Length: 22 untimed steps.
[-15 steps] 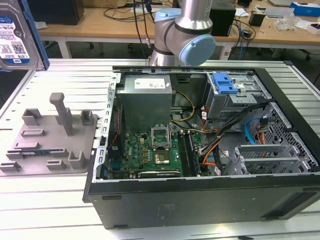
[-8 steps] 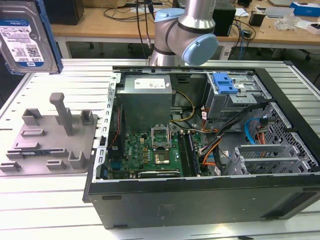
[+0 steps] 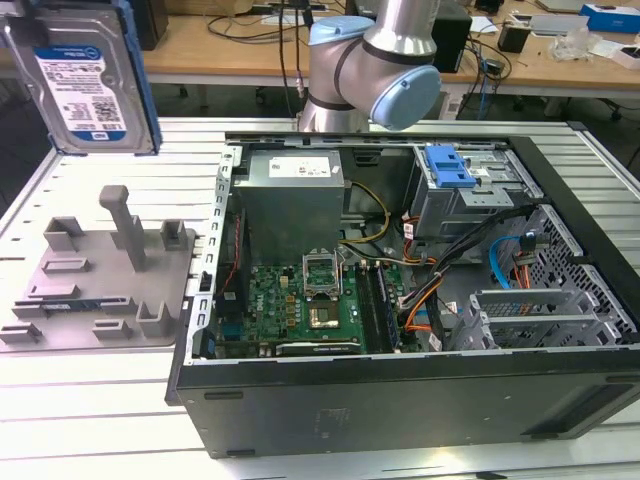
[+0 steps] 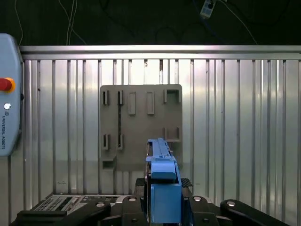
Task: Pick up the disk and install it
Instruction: 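Pick up the disk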
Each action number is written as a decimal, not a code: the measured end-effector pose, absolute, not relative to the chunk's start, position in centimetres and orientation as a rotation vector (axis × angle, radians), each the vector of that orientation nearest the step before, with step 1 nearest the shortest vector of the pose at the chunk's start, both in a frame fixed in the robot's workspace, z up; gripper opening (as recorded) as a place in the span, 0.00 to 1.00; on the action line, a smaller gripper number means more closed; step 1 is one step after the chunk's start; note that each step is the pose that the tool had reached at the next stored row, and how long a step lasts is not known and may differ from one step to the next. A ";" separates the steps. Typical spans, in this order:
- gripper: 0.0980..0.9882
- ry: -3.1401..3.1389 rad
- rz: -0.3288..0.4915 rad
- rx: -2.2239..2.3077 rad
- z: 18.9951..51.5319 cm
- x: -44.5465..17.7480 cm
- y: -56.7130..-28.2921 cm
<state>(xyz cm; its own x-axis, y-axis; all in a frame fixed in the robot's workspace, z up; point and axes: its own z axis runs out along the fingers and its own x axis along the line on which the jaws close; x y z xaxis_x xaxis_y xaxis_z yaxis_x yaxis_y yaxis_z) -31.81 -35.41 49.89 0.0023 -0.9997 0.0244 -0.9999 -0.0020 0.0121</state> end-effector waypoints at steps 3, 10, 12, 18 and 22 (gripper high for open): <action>0.30 -2.201 0.014 2.205 49.9 -30.2 -35.9; 0.30 -2.201 0.014 2.205 49.9 -26.1 -37.4; 0.30 -2.201 0.014 2.206 49.9 -25.1 -37.7; 0.30 -2.201 0.014 2.206 49.9 -21.2 -39.1; 0.30 -2.201 0.014 2.206 49.9 -18.3 -40.1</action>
